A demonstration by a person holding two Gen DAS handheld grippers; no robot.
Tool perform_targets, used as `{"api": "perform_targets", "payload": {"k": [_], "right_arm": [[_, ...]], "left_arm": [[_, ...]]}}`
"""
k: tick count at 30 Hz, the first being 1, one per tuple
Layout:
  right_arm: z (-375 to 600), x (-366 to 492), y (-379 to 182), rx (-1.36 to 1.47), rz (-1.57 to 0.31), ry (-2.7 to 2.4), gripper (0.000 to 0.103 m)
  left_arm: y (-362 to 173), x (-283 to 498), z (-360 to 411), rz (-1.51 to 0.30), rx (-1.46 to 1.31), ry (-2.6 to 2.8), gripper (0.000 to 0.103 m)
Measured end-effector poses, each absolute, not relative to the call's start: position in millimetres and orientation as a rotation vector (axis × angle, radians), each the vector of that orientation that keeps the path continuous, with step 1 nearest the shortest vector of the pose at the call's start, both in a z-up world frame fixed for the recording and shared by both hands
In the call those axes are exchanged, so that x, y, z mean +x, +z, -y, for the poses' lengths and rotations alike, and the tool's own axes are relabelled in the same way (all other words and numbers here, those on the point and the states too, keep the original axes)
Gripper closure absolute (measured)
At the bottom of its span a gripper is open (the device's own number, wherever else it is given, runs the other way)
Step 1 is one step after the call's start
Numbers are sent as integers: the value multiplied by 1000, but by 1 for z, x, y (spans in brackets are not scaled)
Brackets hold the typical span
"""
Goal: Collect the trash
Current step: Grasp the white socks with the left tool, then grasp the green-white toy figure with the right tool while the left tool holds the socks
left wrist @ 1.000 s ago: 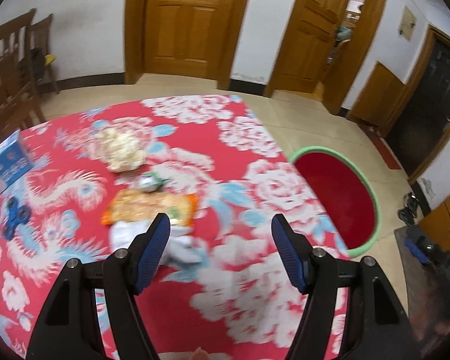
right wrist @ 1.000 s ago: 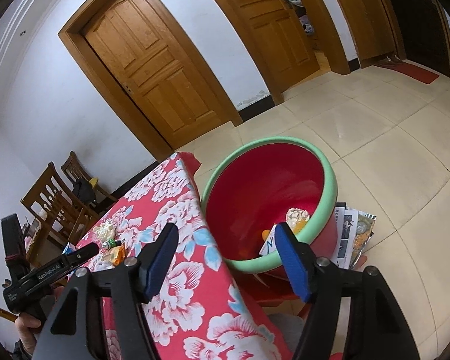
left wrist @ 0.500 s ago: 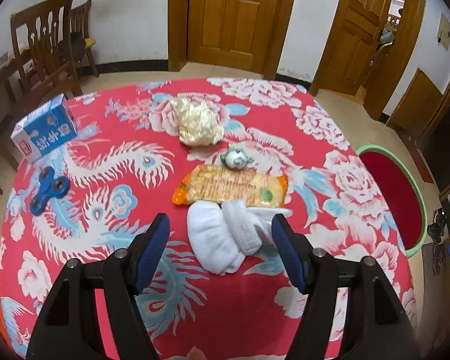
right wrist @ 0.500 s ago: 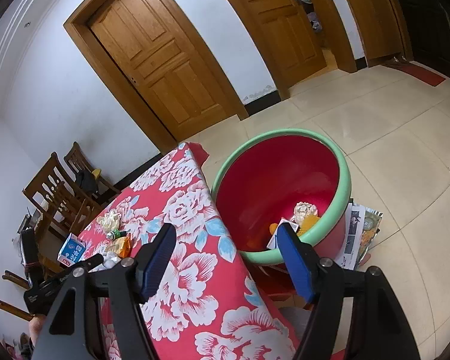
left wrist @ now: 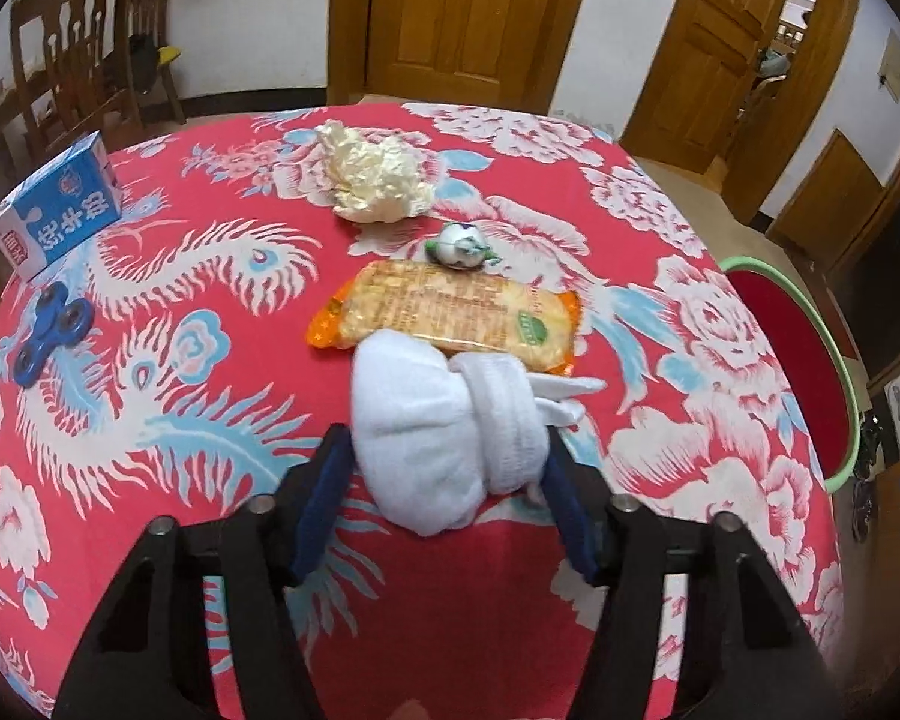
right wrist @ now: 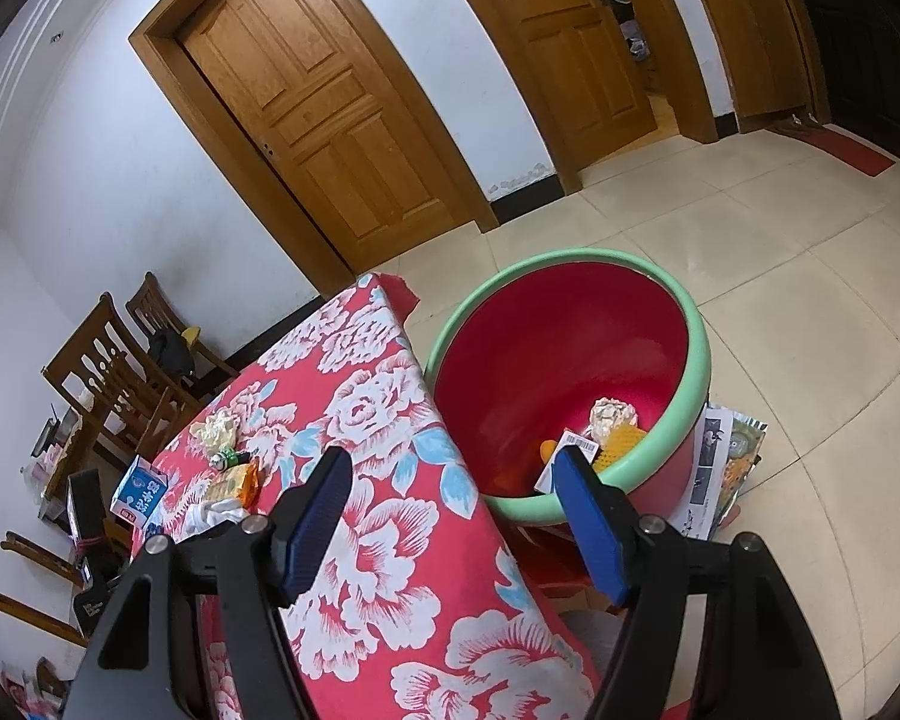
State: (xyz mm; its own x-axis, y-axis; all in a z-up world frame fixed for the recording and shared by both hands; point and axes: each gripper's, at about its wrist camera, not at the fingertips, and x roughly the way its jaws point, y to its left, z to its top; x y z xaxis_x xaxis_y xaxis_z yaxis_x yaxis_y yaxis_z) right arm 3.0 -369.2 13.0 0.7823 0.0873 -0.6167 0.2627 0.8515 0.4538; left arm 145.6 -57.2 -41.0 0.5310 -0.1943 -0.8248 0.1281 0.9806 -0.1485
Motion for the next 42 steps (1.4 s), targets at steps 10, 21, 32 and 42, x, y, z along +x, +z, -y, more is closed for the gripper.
{"api": "perform_targets", "payload": {"k": [10,21,32,42], "right_arm": [[336,17,19,498,-712,-36,31],[271,50,33,409,-752,82,31],[199,103,29,298,-796,160,31],[152,157,3,243,-872,178,33]], "left_arm": [[-29,134,45,-951,-141,-293,72],[4,140,-5,-893,-146,-200,73],[0,164,-50,-877,-191,-108,73],[-11,177,-72,-844,-219,-85,73]]}}
